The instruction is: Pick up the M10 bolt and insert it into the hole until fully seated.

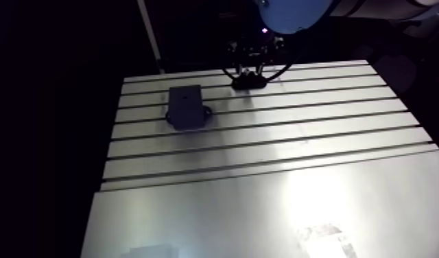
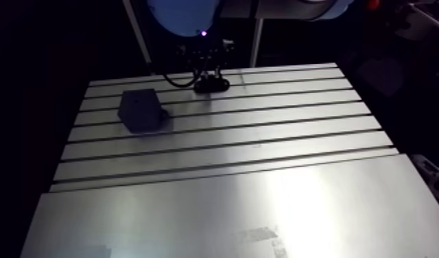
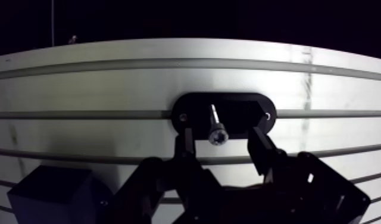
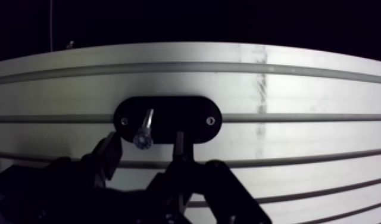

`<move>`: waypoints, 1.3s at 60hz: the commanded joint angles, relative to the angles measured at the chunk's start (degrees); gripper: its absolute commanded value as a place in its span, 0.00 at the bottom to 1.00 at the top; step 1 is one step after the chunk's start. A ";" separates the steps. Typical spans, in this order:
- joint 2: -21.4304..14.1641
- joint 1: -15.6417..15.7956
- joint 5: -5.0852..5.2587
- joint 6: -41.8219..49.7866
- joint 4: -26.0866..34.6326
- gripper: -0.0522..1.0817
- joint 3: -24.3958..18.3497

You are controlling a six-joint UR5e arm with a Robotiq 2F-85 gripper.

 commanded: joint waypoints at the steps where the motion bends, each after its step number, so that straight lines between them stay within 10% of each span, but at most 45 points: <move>1: 0.09 0.00 0.00 0.00 -0.01 0.45 -0.01; 78: 0.60 0.00 0.09 0.00 -0.01 0.59 -0.28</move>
